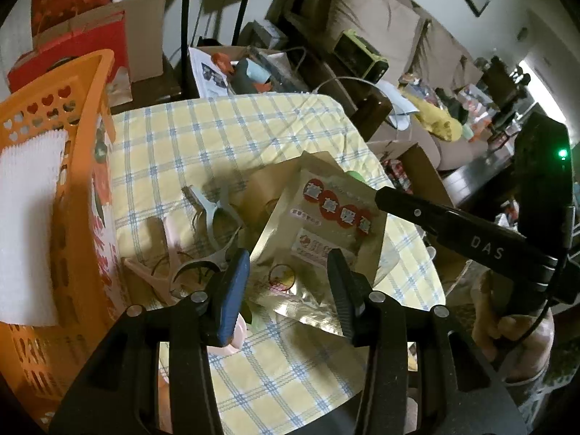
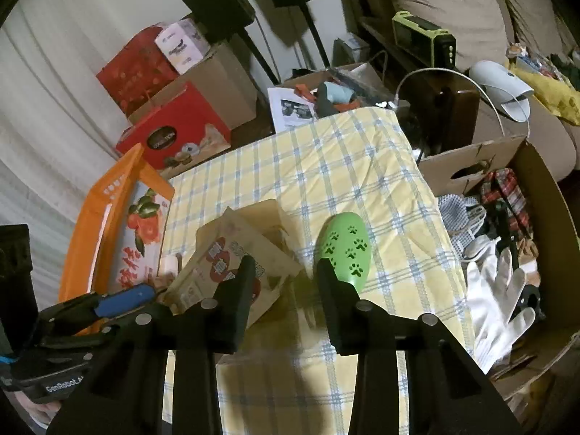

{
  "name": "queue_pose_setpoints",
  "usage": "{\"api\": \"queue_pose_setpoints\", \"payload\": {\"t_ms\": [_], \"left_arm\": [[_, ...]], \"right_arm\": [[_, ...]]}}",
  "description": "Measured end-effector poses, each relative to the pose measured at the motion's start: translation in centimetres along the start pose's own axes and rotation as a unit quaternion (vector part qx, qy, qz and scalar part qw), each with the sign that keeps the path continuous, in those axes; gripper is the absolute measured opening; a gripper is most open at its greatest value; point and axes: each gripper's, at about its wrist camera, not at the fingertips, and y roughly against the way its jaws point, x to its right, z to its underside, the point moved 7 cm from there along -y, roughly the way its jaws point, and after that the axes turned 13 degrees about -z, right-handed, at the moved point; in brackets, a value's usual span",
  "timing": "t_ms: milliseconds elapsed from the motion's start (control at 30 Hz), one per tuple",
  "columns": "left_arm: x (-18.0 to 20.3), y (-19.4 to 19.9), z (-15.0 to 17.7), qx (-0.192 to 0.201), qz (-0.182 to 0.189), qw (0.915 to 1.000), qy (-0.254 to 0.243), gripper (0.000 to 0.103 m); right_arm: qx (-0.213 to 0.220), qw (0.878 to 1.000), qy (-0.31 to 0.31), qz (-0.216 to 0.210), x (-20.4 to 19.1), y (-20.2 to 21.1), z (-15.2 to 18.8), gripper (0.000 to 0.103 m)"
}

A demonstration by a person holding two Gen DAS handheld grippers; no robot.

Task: Organize objects
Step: 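Move the right tool back to the gold snack pouch on the table, then grasp the gold snack pouch with the right gripper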

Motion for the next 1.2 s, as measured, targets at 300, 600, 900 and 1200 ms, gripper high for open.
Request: {"api": "queue_pose_setpoints", "payload": {"t_ms": [300,600,900,1200], "left_arm": [[-0.1,-0.5,0.1,-0.002,-0.005,1.0000,0.003,0.055],[0.5,-0.7,0.1,-0.004,0.006,1.0000,0.004,0.067],[-0.4,-1.1,0.3,-0.028,0.042,0.9979,0.041,0.031],[-0.8,-0.4,0.1,-0.019,0.044,0.9978,0.046,0.010]], "right_arm": [[-0.017,0.999,0.010,0.025,0.7,-1.2,0.5,0.020],[-0.019,1.000,0.008,0.023,0.9,-1.5,0.5,0.019],[-0.012,1.000,-0.018,-0.009,1.0,-1.7,0.3,0.019],[0.011,0.998,-0.044,-0.048,1.1,-0.7,-0.2,0.008]]}}
